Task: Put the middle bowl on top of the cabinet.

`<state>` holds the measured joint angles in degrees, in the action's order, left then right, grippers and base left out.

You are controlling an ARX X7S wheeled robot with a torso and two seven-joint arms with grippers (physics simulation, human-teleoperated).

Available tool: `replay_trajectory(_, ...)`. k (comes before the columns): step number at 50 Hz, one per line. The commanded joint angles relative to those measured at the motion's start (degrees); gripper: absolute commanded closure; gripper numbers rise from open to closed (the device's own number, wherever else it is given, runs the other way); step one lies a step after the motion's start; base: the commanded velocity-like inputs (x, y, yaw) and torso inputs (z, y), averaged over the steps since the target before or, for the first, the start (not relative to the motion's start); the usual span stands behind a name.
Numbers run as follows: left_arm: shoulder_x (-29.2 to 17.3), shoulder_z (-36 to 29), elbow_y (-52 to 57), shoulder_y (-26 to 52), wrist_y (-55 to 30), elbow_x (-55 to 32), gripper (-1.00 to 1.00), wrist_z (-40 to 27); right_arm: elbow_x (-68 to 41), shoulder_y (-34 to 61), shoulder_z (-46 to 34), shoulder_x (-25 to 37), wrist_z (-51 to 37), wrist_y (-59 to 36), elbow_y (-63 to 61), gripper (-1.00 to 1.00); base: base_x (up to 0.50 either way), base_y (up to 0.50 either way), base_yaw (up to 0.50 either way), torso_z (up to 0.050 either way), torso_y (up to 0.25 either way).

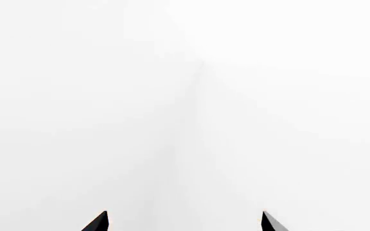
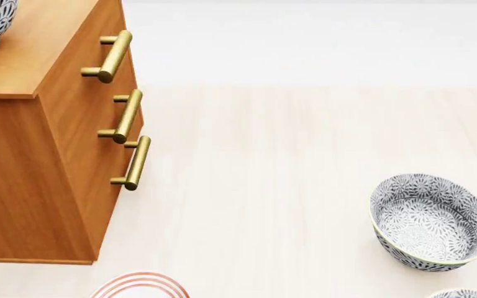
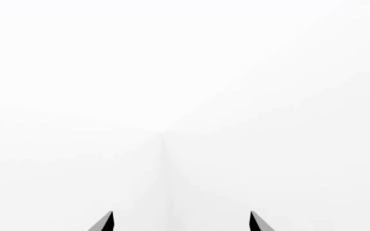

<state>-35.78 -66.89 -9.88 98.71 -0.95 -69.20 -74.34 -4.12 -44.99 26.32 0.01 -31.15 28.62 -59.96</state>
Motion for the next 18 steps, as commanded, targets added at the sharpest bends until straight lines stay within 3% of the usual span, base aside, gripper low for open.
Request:
replay_trajectory(1,-5.08,-1.76,13.33,-1.92,0.13,2.3,-1.0,-0.69,-0.36,0.0,0.45,0.0,0.09,0.24,-0.02,-1.0,0.0,0.0,0.0,0.0,0.0)
replay_trajectory(8,-7.43,-2.65,18.56,-5.69,2.21,4.13,-1.0,-1.76,0.21,0.0,0.01,0.0,-0.1,0.38,-0.02,-1.0,0.0,0.0,0.0,0.0,0.0)
replay_trajectory(18,-7.01,-5.38,16.91,-13.2,7.0,10.37,-1.0,-1.13,-0.01,0.0,0.31,0.0,-0.03,0.51,-0.02,-1.0,0.0,0.0,0.0,0.0,0.0)
